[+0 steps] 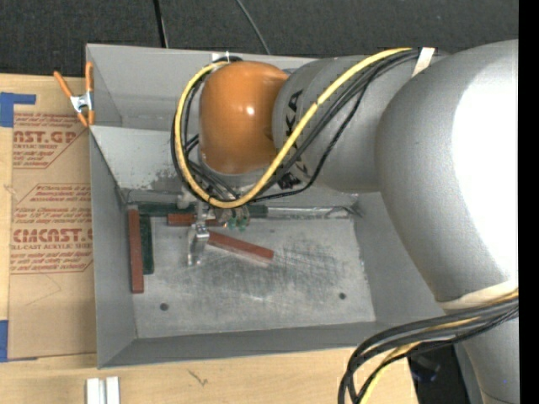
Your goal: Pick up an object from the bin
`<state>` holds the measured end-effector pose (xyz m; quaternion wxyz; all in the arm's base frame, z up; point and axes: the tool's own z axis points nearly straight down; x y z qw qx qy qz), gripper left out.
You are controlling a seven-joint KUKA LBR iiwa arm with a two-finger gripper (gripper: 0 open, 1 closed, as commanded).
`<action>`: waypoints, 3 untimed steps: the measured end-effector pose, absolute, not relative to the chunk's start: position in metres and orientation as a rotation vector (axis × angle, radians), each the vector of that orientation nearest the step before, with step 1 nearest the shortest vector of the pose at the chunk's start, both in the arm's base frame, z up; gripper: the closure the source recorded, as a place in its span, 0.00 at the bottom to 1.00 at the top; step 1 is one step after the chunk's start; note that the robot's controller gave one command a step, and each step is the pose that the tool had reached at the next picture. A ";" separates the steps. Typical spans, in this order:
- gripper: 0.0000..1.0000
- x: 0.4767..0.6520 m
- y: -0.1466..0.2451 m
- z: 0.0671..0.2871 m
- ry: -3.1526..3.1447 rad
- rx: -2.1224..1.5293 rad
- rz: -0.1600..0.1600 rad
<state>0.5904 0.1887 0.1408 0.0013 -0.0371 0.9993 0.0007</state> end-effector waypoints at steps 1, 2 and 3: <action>0.00 0.592 0.152 0.101 3.124 -0.306 0.001; 0.00 0.595 0.146 0.081 3.099 -0.299 0.014; 1.00 0.590 0.138 0.078 3.111 -0.150 0.015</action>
Offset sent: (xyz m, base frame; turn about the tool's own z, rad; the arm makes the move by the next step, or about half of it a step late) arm -0.0022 -0.0467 -0.0670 -0.1180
